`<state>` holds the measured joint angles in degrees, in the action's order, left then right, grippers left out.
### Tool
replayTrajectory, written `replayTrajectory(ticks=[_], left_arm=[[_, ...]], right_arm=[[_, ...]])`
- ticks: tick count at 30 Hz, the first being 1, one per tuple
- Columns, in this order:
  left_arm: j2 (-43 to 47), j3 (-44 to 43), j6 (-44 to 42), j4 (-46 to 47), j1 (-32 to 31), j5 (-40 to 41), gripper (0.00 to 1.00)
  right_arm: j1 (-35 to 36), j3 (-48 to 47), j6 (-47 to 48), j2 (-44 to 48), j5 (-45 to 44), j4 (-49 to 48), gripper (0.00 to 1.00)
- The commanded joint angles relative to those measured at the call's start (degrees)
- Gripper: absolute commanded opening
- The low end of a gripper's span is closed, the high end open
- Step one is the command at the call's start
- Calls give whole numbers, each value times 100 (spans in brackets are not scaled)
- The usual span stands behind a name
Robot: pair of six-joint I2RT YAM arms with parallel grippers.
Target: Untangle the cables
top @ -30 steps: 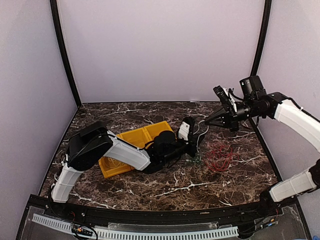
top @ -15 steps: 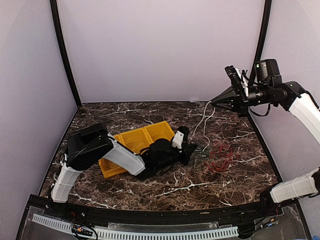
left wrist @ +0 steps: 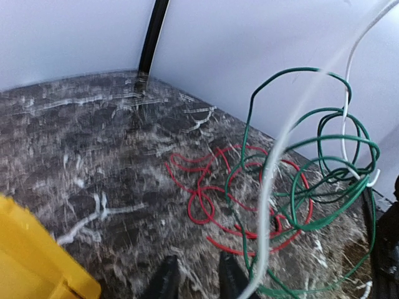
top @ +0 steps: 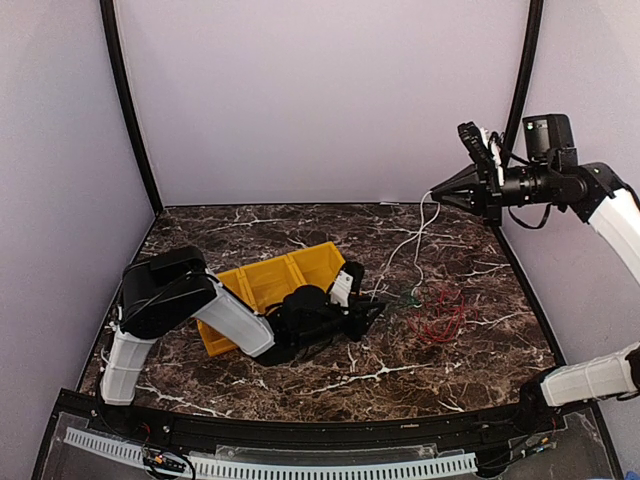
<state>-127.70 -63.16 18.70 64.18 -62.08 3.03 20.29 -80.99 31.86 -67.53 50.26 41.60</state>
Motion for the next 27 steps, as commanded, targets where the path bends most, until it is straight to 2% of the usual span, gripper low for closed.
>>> replayTrajectory(ticks=[1, 2, 6, 10, 16, 20, 27], left_arm=[[904, 643, -8, -42, 13, 10, 30], [1028, 901, -16, -31, 1, 83, 34], [1756, 1554, -93, -18, -29, 298, 40], [2301, 1833, -248, -124, -63, 273, 43], [2742, 1505, -701, -922, -82, 410, 46], [2908, 1389, -1016, -680, -103, -87, 48], [2116, 295, -1699, -710, -184, -1235, 53]], right_arm=[[-31, 578, -107, 170, -419, -498, 0], [-26, 729, -88, 190, -503, -548, 0], [-28, 1285, 16, 241, -711, -742, 0], [-18, 1637, 104, 179, -703, -829, 0], [0, 1758, 165, 30, -843, -869, 0], [33, 1801, 227, -20, -676, -803, 0], [204, 1638, 213, -80, -331, -699, 0]])
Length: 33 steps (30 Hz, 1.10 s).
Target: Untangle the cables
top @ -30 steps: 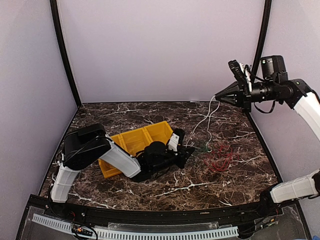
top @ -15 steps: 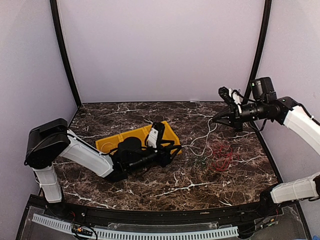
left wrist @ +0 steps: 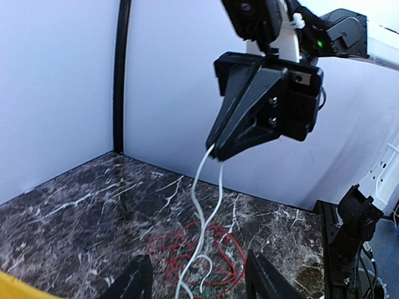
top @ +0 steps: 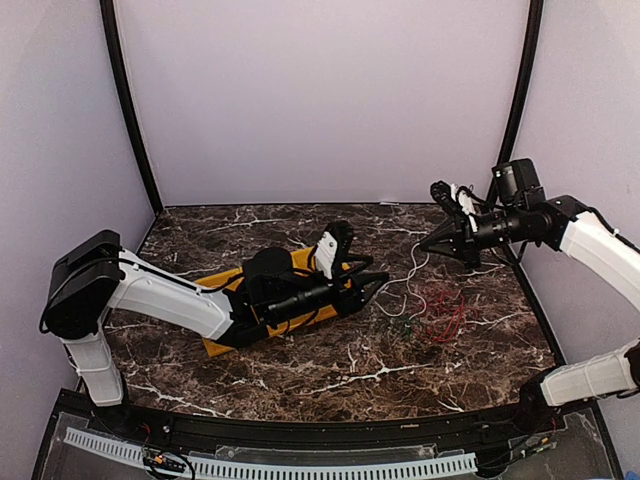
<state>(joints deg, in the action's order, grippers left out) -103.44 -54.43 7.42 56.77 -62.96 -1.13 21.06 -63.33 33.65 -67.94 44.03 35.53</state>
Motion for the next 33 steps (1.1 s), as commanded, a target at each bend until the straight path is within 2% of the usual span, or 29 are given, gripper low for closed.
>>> replayTrajectory(ticks=[1, 8, 10, 16, 18, 20, 22, 23, 26, 28, 31, 33], left_arm=[[-472, -682, -669, -86, -108, -841, 53], [-1178, -1808, -908, -773, -129, -653, 55], [-1324, -1957, -950, -895, -129, -575, 52], [-1443, -1946, -941, -775, -129, -231, 32], [-1442, -1914, -933, -717, -129, -246, 16], [-1431, -1865, -861, -610, -129, -298, 4], [-1382, -1728, -695, -365, -125, -306, 0], [-1359, -1599, -609, -279, -121, -253, 0], [-1201, -1308, -220, 134, -114, -81, 0], [-1123, -1090, 80, 349, -112, 30, 0], [-1085, -789, 463, 621, -104, 33, 0], [-1093, -619, 720, 837, -104, 139, 0]], right_arm=[[153, -180, 31, -51, 315, -57, 0], [357, -268, 53, 5, 378, 159, 0], [396, -251, 48, 26, 387, 173, 0], [423, -249, 38, 40, 475, 200, 0], [429, -246, 37, 44, 512, 202, 0], [425, -223, 25, 36, 525, 166, 0], [421, -163, 4, 26, 501, 85, 0], [425, -84, -32, 31, 452, 10, 4], [416, 203, -141, 90, 153, -350, 34], [413, 532, -95, 171, -114, -660, 51], [417, 1173, 171, 231, -310, -1108, 66], [416, 1549, 340, 155, -341, -1341, 73]])
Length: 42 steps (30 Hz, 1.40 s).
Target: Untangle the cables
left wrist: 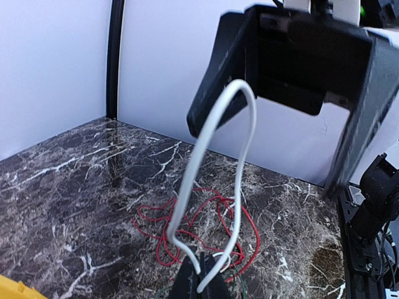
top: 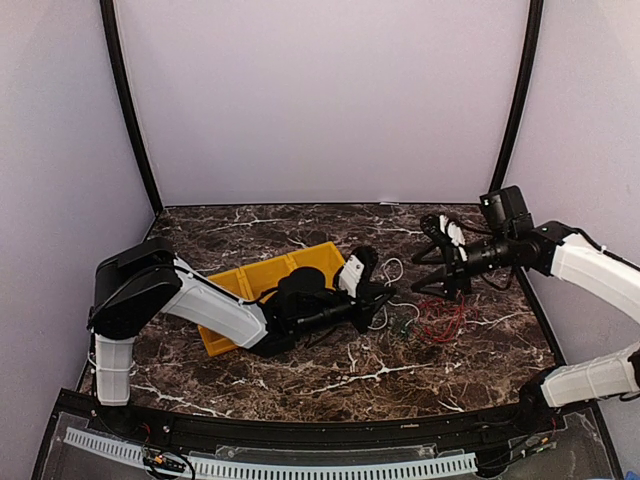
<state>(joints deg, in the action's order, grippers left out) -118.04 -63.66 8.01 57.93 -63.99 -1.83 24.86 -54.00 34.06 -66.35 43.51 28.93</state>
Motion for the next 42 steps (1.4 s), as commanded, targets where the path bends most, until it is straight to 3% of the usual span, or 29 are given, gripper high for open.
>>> replayTrajectory(ticks=[1, 8, 13, 15, 18, 19, 23, 25, 31, 39, 42], left_arm=[[373, 434, 808, 863, 0, 334, 0], [392, 817, 1186, 1398, -3, 643, 0], [498, 959, 1256, 1664, 0, 737, 0], [642, 1026, 1264, 1724, 0, 756, 0], [1096, 1171, 1151, 1719, 0, 810, 0], [1371, 1264, 1116, 1685, -2, 848, 0], [2544, 1397, 429, 1116, -17, 959, 0], [3191, 1289, -77, 346, -57, 1015, 0], [4938, 1231, -934, -608, -88, 1714, 0], [5942, 1670, -959, -1233, -90, 2262, 0], [5952, 1821, -851, -1275, -88, 2258, 0]], right_arm=[[39, 748, 366, -81, -287, -789, 74], [273, 844, 400, -1028, -491, -1093, 73], [650, 746, 172, -1754, -788, -1349, 57], [768, 765, 103, -1981, -875, -1416, 42], [786, 676, -45, -2351, -1206, -1409, 4], [785, 627, -79, -2469, -1314, -1374, 0], [723, 577, -228, -2692, -1513, -1385, 0], [686, 599, -238, -2716, -1638, -1431, 0], [481, 489, -292, -2870, -1697, -1284, 2], [212, 360, -362, -2772, -1551, -1096, 7], [145, 357, -347, -2599, -1494, -1032, 17]])
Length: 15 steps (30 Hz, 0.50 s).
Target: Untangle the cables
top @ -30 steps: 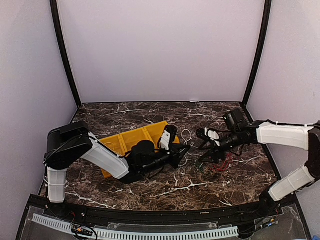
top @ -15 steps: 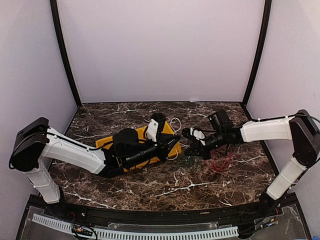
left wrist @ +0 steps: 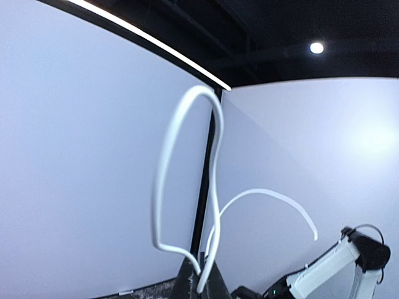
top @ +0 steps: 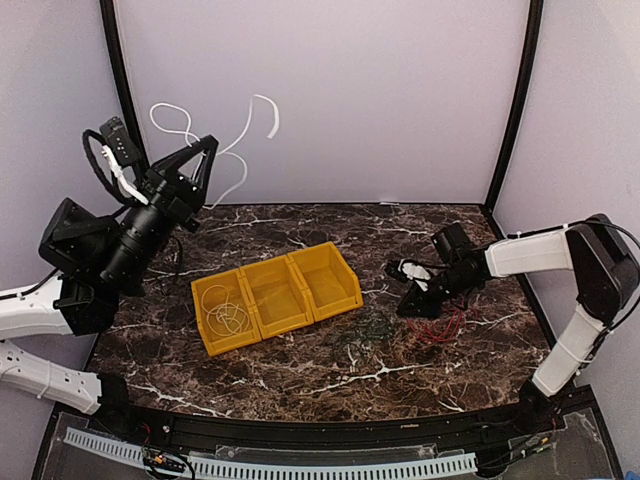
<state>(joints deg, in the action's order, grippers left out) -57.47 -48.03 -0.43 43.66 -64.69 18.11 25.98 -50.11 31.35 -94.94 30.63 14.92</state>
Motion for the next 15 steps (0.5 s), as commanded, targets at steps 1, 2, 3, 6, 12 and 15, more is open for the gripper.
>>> replayTrajectory(ticks=[1, 2, 3, 6, 12, 15], left_arm=[[-114, 272, 10, 53, -18, 178, 0], [-132, 274, 101, 6, -18, 142, 0], [-141, 265, 196, -91, -22, 83, 0], [-158, 229, 321, -341, -18, 66, 0], [-121, -21, 688, -1649, -18, 754, 0], [-163, -348, 1089, -2559, -13, 1351, 0]], right_arm=[[29, -22, -91, 326, -280, 337, 18], [16, 1, -95, 379, -378, 301, 19], [-8, 13, -116, 419, -427, 279, 19], [-93, -6, -80, 523, -337, 353, 25], [-209, -24, -33, 1244, -396, 448, 37], [-256, -110, -18, 1688, -491, 463, 45]])
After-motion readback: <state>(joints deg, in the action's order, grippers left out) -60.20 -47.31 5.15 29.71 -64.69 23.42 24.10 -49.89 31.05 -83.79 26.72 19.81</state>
